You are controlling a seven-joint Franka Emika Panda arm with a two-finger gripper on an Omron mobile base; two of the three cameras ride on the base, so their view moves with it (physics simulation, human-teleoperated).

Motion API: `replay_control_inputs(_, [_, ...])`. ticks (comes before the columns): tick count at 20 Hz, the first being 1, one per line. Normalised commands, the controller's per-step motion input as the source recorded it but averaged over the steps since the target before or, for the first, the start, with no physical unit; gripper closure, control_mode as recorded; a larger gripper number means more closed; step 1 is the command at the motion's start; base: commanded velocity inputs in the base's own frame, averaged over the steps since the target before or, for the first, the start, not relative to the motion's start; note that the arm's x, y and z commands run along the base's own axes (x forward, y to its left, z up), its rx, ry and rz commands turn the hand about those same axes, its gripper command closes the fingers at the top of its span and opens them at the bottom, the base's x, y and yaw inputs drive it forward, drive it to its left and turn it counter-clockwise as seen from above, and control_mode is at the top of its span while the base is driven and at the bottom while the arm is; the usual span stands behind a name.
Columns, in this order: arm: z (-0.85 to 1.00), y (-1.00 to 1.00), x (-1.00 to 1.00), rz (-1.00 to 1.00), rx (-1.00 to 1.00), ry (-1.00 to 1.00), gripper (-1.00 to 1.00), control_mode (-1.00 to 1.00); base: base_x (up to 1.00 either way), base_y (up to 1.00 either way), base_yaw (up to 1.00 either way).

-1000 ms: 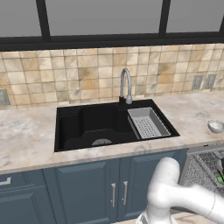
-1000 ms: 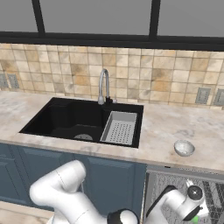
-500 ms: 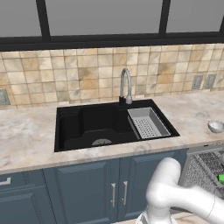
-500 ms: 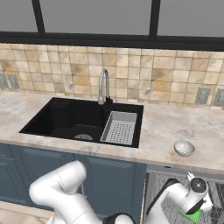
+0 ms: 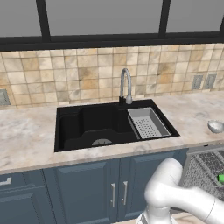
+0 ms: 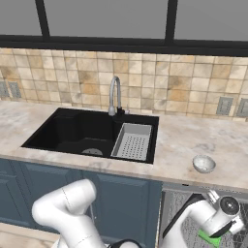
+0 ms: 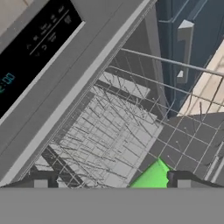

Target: Pick up the cup and bowl from the counter, place them in the dishwasher, and close the dishwasher door.

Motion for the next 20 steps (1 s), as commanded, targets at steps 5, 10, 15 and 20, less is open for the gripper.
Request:
replay_control_inputs(5, [0.59, 0.04, 0.0, 0.0, 0.0, 0.0, -1.0, -1.0, 0.0, 0.0, 0.0])
replay_control_inputs(10, [0.6, 0.04, 0.0, 0.0, 0.0, 0.03, -1.0, -1.0, 0.0, 0.0, 0.0])
replay_control_inputs(15, [0.44, 0.01, 0.04, 0.0, 0.0, 0.01, -1.0, -1.0, 0.0, 0.0, 0.0])
replay_control_inputs(20, [0.33, 0.0, 0.08, 0.0, 0.03, 0.0, -1.0, -1.0, 0.0, 0.0, 0.0])
